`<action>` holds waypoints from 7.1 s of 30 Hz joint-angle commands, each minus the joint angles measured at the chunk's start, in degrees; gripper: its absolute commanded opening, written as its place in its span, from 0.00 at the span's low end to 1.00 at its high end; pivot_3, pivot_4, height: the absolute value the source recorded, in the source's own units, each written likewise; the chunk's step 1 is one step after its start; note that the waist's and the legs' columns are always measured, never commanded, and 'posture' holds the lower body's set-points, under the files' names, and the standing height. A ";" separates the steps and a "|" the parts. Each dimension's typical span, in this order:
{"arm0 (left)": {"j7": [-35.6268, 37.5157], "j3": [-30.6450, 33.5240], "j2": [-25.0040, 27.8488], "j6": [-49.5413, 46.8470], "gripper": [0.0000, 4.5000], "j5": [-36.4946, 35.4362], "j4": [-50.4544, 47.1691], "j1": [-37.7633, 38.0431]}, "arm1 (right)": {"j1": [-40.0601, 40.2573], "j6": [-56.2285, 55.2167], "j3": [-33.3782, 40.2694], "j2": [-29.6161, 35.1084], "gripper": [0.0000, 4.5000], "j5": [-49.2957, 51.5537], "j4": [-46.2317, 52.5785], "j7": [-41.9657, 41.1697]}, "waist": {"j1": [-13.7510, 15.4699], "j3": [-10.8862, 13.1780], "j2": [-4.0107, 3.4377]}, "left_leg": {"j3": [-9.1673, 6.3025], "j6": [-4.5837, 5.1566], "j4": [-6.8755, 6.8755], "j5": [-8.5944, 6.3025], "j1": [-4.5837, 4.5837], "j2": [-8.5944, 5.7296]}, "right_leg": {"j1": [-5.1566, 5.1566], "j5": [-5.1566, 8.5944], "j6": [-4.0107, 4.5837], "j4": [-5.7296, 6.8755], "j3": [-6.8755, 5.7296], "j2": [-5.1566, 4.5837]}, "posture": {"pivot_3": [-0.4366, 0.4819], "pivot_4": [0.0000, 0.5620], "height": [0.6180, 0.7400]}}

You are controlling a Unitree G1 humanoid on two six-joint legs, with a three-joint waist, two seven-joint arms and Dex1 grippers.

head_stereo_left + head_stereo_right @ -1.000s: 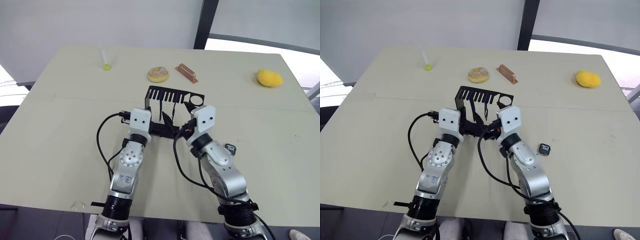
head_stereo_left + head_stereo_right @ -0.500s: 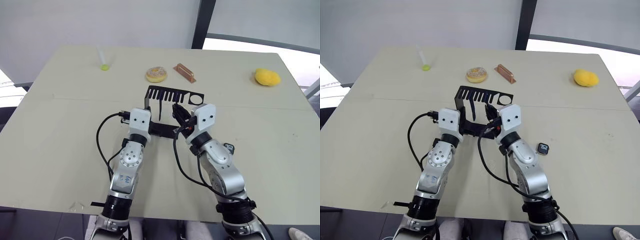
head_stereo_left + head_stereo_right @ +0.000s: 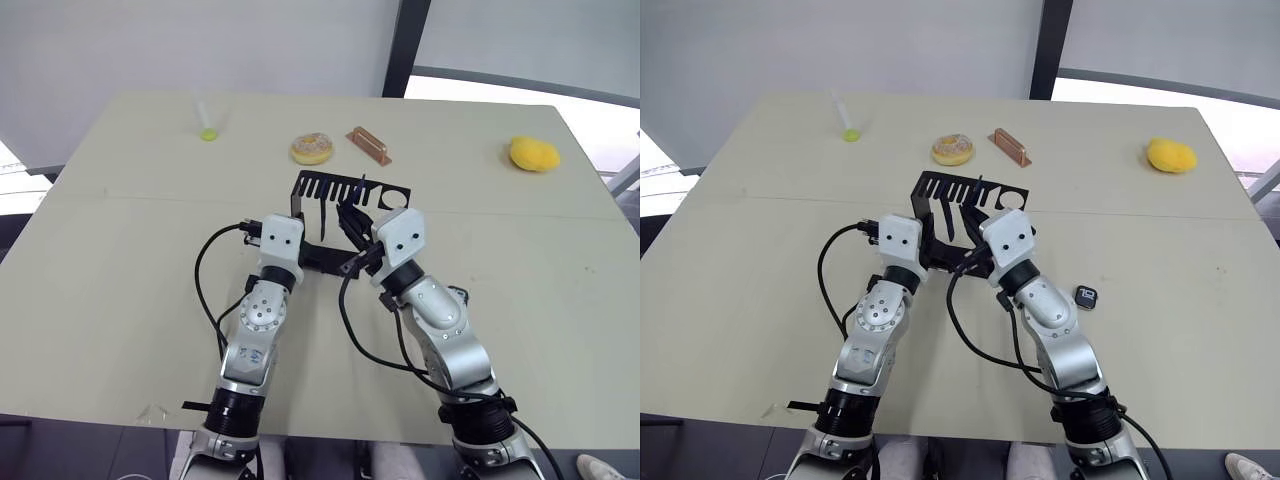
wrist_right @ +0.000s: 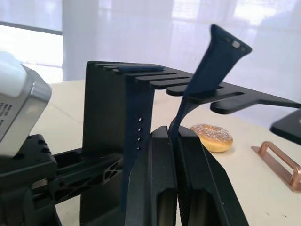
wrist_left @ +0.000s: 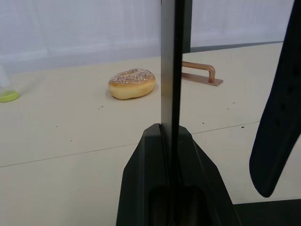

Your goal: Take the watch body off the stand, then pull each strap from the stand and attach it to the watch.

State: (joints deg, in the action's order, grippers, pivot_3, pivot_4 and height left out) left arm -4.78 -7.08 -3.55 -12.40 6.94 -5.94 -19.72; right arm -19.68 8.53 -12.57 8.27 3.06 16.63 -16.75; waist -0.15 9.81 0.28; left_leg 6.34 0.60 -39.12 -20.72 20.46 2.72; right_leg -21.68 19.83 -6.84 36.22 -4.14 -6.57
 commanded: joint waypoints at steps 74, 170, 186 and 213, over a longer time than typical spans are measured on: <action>44.40 13.27 31.70 -44.64 0.61 -78.88 -17.33 1.24 | 4.81 40.12 7.50 16.17 0.00 61.63 10.28 -30.17 | -0.05 0.10 -0.03 | -0.63 -0.14 0.02 0.01 0.15 -0.04 | 0.21 0.08 0.15 -0.24 0.24 0.03 | 0.48 0.27 1.00; 44.64 42.50 41.18 -4.36 0.00 -43.41 -8.27 27.77 | 48.15 -15.83 54.78 19.67 0.99 19.69 -9.91 -22.51 | -0.32 0.13 -0.03 | 0.03 -0.42 1.05 -0.01 -0.40 0.11 | 0.11 0.12 0.22 -0.74 0.88 -0.19 | 0.48 0.27 1.00; 57.77 18.98 47.94 -4.90 0.00 -41.27 -19.24 10.36 | 41.08 16.00 30.72 8.43 0.99 16.83 25.14 2.82 | -0.10 0.11 -0.09 | 0.00 -0.52 1.04 0.15 -0.33 0.07 | -0.03 0.13 0.26 -0.41 0.84 -0.05 | 0.48 0.27 1.00; 73.70 4.03 48.39 -5.28 0.00 -37.72 -16.25 -1.98 | 22.36 41.92 13.80 -7.52 0.99 -1.28 26.62 27.73 | -1.33 0.08 -0.04 | 0.51 -0.43 0.91 0.35 0.05 -0.02 | -0.90 0.14 0.26 0.27 0.91 0.33 | 0.48 0.27 1.00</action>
State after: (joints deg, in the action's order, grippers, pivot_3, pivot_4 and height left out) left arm 68.59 -3.35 45.02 -17.73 -30.07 -20.19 -21.55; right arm 3.12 50.25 0.84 1.19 3.00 42.32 9.81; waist -1.48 9.89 0.23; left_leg 6.86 0.18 -38.20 -20.36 20.51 2.70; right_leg -22.57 19.97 -6.58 36.50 -3.23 -6.24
